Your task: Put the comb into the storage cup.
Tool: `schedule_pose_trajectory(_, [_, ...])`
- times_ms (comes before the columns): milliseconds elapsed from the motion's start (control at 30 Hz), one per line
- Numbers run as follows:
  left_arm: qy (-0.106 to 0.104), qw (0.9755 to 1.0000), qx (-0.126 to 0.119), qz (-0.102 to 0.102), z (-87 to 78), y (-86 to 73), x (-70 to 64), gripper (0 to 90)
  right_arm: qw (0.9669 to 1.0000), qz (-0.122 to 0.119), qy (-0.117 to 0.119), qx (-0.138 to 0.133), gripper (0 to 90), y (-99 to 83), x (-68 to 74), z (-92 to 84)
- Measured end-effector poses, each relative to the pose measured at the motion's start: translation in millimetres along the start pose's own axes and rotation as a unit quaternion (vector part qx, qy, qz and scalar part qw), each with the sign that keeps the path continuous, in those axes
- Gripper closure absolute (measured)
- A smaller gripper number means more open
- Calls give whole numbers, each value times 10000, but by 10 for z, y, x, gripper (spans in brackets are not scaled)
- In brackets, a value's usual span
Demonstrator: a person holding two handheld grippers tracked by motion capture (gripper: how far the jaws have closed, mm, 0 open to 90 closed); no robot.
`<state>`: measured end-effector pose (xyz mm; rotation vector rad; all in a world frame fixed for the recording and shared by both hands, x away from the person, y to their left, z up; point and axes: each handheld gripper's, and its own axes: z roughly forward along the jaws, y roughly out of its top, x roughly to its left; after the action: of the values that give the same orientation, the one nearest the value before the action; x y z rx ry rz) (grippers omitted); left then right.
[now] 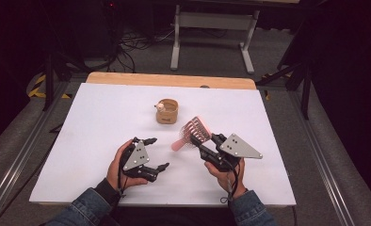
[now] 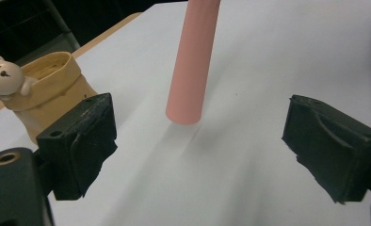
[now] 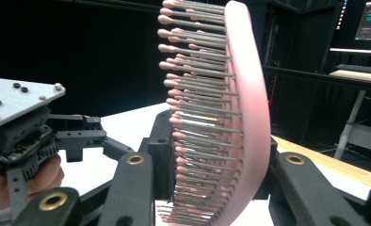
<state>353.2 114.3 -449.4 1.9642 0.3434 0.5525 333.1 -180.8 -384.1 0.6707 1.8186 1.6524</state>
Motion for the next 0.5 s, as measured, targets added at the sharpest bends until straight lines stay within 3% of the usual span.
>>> schedule_pose_trajectory(200, [-33,10000,22,1,-148,-55,94,79,10000,1,-94,-23,638,18,-54,-9])
schedule_pose_trajectory(500, [151,9998,122,-67,-403,-190,230,72,9997,51,-228,-106,639,73,-146,11])
